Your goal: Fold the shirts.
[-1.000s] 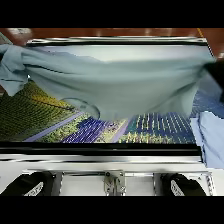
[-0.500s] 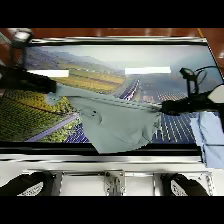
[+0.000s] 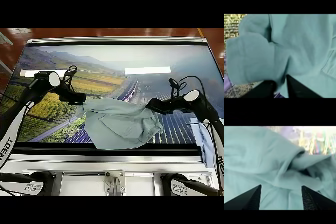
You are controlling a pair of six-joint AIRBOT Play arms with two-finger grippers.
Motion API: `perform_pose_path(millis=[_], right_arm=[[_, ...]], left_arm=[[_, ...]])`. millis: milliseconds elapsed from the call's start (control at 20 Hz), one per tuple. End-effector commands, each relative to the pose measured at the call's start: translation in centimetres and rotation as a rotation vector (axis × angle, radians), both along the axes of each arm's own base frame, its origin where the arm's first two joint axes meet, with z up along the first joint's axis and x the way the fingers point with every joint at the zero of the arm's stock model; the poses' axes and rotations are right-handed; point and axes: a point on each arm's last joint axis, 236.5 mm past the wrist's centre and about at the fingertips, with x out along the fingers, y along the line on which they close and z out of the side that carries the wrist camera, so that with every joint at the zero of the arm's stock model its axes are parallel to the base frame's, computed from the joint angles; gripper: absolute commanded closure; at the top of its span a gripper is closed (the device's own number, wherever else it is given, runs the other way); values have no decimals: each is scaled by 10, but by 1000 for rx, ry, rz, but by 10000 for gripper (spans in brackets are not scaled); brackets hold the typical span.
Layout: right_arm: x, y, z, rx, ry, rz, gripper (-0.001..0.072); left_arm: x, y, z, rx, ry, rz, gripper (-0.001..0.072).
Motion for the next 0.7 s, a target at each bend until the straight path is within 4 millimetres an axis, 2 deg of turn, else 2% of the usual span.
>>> perform_pose_path(millis=[0, 50, 150, 200, 250, 400, 500, 600, 650], right_arm=[[-17, -20, 24, -35, 26, 124, 89], [-32, -34, 29, -64, 75, 153, 89], [-80, -62, 22, -87, 252, 189, 89], [-95, -66, 15, -54, 309, 166, 89], [-102, -63, 7, -2, 336, 130, 89], [-130, -38, -18, 123, 402, 127, 81], [-134, -26, -30, 134, 404, 122, 81], [-130, -18, -37, 119, 388, 130, 81], [-127, -14, -39, 111, 383, 132, 80]], left_arm=[[-12, 5, -2, -12, 89, 1, -10], [-19, 15, 5, -3, 117, -21, -9], [-42, 40, 16, 16, 190, -71, -7], [-58, 48, 18, 3, 235, -83, -7], [-74, 48, 16, -46, 266, -64, -7], [-137, 24, -7, -235, 365, 12, -7], [-177, 1, -30, -335, 426, 78, -7], [-196, -17, -54, -363, 435, 122, -7], [-198, -27, -63, -374, 424, 138, -7]])
